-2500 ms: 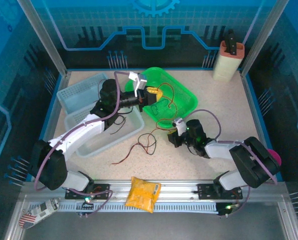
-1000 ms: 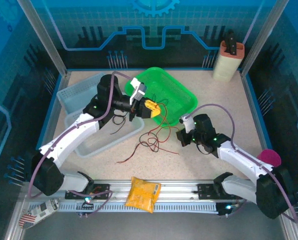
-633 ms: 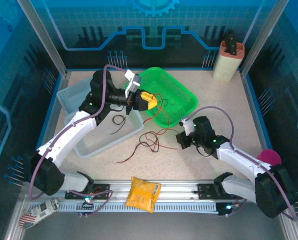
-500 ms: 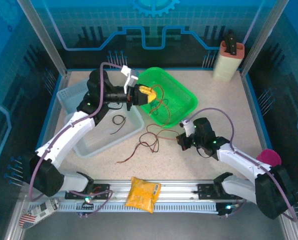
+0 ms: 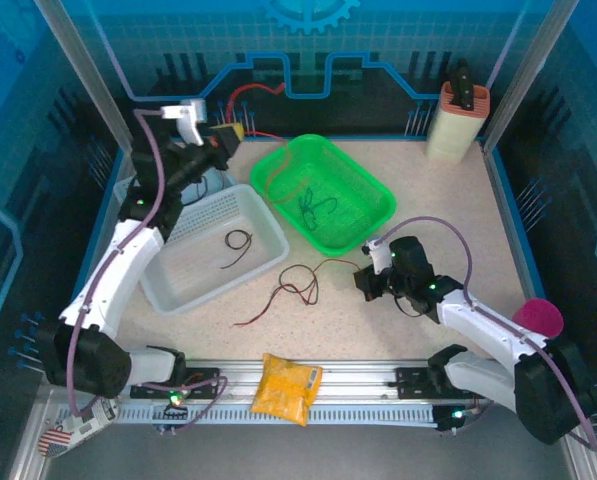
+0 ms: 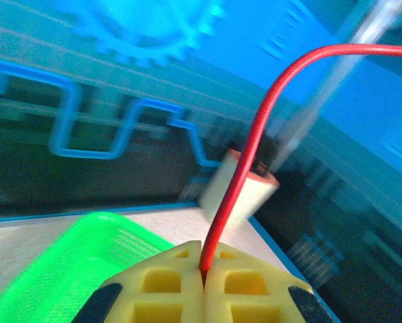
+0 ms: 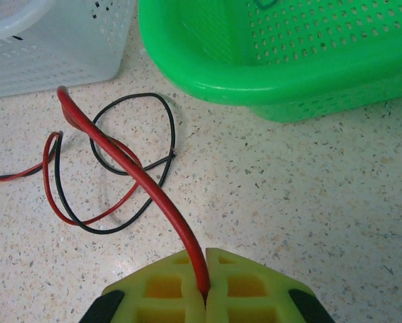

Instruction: Untangle the cables

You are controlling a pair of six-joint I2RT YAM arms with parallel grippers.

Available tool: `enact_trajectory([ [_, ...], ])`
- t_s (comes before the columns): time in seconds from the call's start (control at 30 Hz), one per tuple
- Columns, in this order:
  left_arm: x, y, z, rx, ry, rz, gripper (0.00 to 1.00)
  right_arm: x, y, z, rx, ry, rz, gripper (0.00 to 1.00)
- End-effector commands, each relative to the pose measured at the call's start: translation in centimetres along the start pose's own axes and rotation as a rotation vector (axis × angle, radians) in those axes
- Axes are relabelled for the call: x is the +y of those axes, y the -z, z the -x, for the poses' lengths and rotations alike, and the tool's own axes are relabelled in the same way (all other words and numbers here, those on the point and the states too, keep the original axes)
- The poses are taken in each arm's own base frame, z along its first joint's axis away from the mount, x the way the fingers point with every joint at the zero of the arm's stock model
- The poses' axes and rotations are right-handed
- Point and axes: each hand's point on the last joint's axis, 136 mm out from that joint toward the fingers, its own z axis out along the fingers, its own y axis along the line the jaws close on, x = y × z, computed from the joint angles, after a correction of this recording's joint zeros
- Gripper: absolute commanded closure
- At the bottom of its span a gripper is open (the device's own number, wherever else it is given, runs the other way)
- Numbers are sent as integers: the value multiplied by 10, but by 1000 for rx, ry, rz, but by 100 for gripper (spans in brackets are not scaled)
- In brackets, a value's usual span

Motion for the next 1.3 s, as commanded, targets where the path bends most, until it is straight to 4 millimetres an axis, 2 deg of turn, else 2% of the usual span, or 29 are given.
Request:
enact_trajectory([
  [0.0,33,23,37,-144,38,157,100,0,2,-3,-4,-17,9,100],
  [0.13,68,35,61,-207,16,267,100,1,1,-4,-1,-24,14,100],
  [0.33,122,37,92,-222,-53,407,100,1,2,-3,0,-21,15,100],
  [0.4,147,37,96,-211,-74,485,100,2,3,-3,-3,-21,15,100],
  [0.6,199,38,100,-176,-114,665,100,2,9,-1,-19,-30,4,100],
  [0.73,229,35,88,-140,-92,706,100,3,12,-1,-31,-30,-4,100],
  [1.0,293,35,41,-13,-42,776,100,4,16,-3,-29,-34,-11,100],
  [1.1,307,35,24,52,-7,788,100,5,18,-2,-32,-32,-14,100],
  [1.17,310,35,17,65,-10,780,100,6,19,-3,-33,-26,-18,100],
  [1.2,310,35,14,65,-12,779,95,6,19,-3,-35,-24,-21,100],
  [1.23,311,35,12,70,-15,779,78,6,19,-3,-36,-23,-22,100],
  [1.27,312,37,11,73,-16,784,56,5,19,-3,-36,-24,-24,100],
])
